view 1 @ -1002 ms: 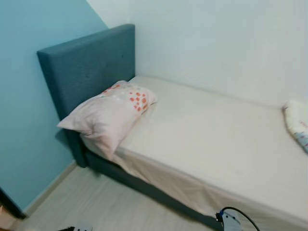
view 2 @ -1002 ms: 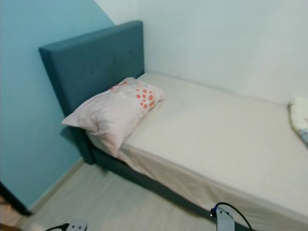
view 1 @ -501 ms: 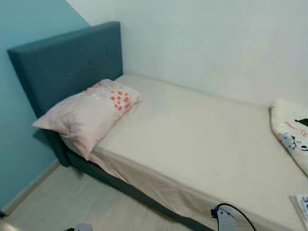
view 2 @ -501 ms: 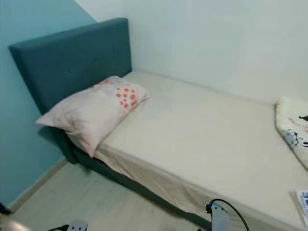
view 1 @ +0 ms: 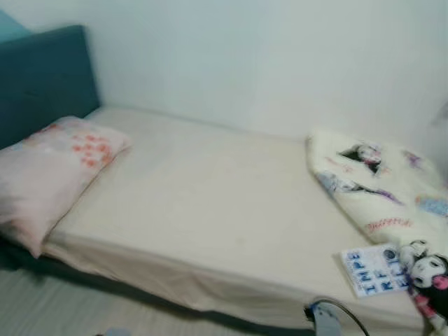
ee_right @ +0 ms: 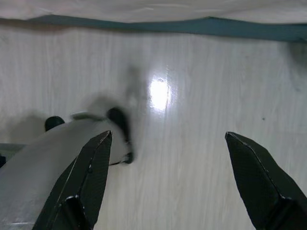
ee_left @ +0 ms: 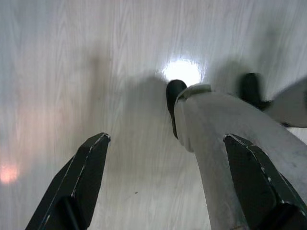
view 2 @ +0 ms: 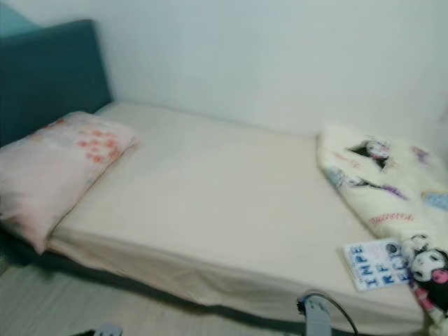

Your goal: Clean up the room

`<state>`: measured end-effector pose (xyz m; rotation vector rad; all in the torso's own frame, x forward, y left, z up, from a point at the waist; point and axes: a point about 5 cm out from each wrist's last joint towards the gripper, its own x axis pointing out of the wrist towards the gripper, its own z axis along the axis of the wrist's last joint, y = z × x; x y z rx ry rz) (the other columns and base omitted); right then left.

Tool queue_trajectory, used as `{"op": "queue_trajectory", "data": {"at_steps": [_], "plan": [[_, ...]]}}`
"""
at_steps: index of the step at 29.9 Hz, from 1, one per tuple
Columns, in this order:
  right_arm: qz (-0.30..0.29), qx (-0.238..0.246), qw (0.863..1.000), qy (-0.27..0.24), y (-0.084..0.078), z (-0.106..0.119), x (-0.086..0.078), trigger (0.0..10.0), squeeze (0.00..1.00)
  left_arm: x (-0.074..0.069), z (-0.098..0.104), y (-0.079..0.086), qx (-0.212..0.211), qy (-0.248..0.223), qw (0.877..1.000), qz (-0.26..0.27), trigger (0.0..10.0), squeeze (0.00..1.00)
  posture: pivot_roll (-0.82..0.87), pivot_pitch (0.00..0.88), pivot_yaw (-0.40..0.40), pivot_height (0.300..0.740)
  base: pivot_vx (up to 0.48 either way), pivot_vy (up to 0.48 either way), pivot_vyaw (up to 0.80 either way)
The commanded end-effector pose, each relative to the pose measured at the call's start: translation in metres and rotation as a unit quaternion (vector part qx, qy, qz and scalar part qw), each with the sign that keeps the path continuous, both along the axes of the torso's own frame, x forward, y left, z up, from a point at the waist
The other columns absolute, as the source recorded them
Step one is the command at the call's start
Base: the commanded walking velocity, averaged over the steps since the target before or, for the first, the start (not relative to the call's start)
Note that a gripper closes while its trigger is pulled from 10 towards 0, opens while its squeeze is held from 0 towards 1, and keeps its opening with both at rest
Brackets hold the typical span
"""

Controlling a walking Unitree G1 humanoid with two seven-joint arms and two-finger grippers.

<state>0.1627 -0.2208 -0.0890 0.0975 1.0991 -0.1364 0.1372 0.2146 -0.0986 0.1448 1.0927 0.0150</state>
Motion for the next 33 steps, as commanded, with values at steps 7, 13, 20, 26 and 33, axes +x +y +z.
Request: {"op": "queue_trajectory", "data": {"at_steps": [7,13,20,26,33], "plan": [[0.006,-0.001,1.0,-0.013,0.0,0.003,0.008,10.0,0.0,-0.019,-0.004,0.01,0.005,0.026,1.0,0.003,10.0,0.0,-0.01,0.0,-0.062,0.74,0.0,-0.325,0.0],[0.007,0.0,1.0,-0.012,0.001,0.003,0.007,10.0,0.0,-0.021,-0.004,0.013,0.007,0.029,1.0,0.003,10.0,0.0,-0.01,0.0,-0.062,0.74,0.0,-0.33,0.0],[0.011,0.001,1.0,-0.011,0.001,0.003,0.007,10.0,0.0,-0.02,-0.004,0.013,0.01,0.032,0.999,-0.001,10.0,0.0,-0.01,0.0,-0.064,0.74,0.0,-0.335,0.0],[0.015,0.0,1.0,-0.011,0.001,0.003,0.006,10.0,0.0,-0.018,-0.004,0.01,0.009,0.031,0.999,-0.004,10.0,0.0,-0.01,0.0,-0.066,0.74,0.0,-0.341,0.0],[0.017,0.0,1.0,-0.01,0.001,0.002,0.006,10.0,0.0,-0.018,-0.004,0.009,0.008,0.031,0.999,-0.007,10.0,0.0,-0.02,0.0,-0.066,0.74,0.0,-0.348,0.0]]}}
